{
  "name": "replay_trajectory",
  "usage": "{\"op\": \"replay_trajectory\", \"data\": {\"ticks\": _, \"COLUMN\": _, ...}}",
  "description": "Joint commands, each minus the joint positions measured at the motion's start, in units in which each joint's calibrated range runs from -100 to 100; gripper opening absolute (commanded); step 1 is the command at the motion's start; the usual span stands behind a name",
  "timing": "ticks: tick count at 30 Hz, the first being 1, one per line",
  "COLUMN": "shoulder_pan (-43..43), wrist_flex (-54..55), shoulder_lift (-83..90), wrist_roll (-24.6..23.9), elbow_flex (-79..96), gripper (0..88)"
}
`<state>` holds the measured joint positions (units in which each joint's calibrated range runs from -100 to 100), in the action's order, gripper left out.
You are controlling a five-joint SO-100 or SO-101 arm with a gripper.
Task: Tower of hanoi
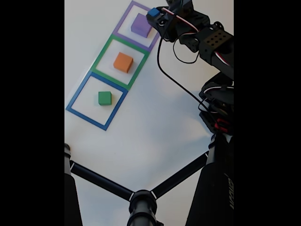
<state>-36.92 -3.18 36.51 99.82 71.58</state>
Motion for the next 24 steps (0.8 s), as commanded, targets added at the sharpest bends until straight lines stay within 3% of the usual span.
{"op": "replay_trajectory", "data": {"ticks": 1, "shoulder_pan": -0.95, "wrist_flex": 17.60, "shoulder_lift": -10.55, "wrist_roll": 0.18, "elbow_flex": 0.24, "gripper": 2.6}}
{"op": "replay_trajectory", "data": {"ticks": 6, "shoulder_pan": 0.01, "wrist_flex": 32.09, "shoulder_lift": -22.59, "wrist_roll": 0.18, "elbow_flex": 0.06, "gripper": 2.5}}
{"op": "replay_trajectory", "data": {"ticks": 24, "shoulder_pan": 3.27, "wrist_flex": 56.46, "shoulder_lift": -44.30, "wrist_roll": 0.18, "elbow_flex": -0.58, "gripper": 2.2}}
